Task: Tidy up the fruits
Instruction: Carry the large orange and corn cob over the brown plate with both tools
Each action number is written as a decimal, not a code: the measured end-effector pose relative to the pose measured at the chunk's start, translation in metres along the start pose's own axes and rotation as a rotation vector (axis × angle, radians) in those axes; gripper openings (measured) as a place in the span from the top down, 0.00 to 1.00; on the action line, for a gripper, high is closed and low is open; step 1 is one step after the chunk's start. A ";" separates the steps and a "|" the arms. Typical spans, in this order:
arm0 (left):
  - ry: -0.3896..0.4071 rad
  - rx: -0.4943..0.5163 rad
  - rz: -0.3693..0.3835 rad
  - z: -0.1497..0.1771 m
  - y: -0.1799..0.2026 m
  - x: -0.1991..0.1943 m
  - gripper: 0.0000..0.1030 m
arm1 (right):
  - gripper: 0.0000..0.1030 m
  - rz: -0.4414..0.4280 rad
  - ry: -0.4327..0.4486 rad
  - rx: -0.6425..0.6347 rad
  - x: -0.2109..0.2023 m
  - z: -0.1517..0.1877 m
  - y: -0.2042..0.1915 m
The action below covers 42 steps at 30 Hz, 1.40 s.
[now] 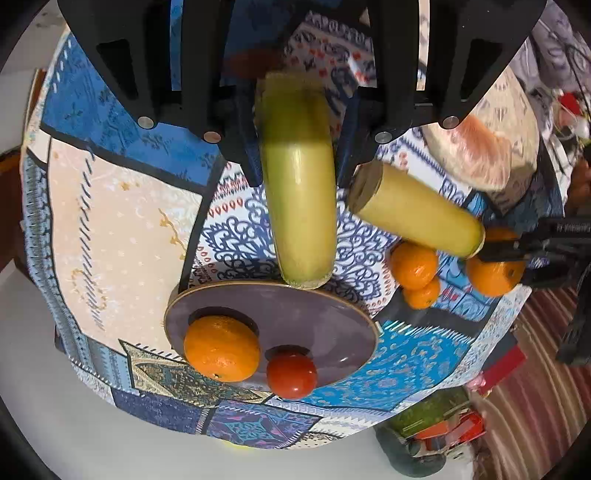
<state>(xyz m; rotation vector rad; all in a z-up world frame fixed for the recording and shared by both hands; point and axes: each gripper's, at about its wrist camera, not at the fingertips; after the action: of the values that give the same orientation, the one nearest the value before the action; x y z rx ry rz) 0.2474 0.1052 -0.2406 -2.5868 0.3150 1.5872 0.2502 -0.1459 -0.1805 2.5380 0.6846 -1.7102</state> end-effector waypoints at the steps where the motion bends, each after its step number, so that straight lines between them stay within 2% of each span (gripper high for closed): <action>1: -0.003 -0.002 0.005 0.000 0.000 0.001 0.33 | 0.62 0.000 -0.002 0.005 0.004 -0.003 -0.001; 11: 0.001 0.001 -0.024 0.001 0.004 0.003 0.33 | 0.65 0.018 0.049 -0.015 0.008 -0.005 -0.007; 16: 0.014 0.005 -0.039 0.000 0.006 -0.006 0.34 | 0.65 -0.028 0.052 0.014 -0.002 -0.001 -0.006; 21: 0.043 -0.004 -0.053 -0.003 0.006 -0.022 0.34 | 0.65 -0.017 0.088 0.015 -0.013 0.000 -0.009; 31: 0.134 0.011 -0.069 -0.029 0.015 -0.054 0.34 | 0.65 -0.037 0.184 0.050 -0.043 -0.016 -0.013; 42: 0.185 0.071 -0.071 -0.063 0.034 -0.060 0.34 | 0.65 -0.065 0.292 0.086 -0.065 -0.041 -0.019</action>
<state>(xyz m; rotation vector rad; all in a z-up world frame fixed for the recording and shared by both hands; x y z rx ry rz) 0.2684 0.0680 -0.1571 -2.6629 0.2842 1.2926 0.2598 -0.1418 -0.1025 2.8901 0.7261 -1.4278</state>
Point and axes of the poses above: each gripper's, at about its wrist camera, not at the fingertips, and x roughly the way its jaws point, y to its right, z to its underside, and after that the axes turned 14 degrees about x, right-handed
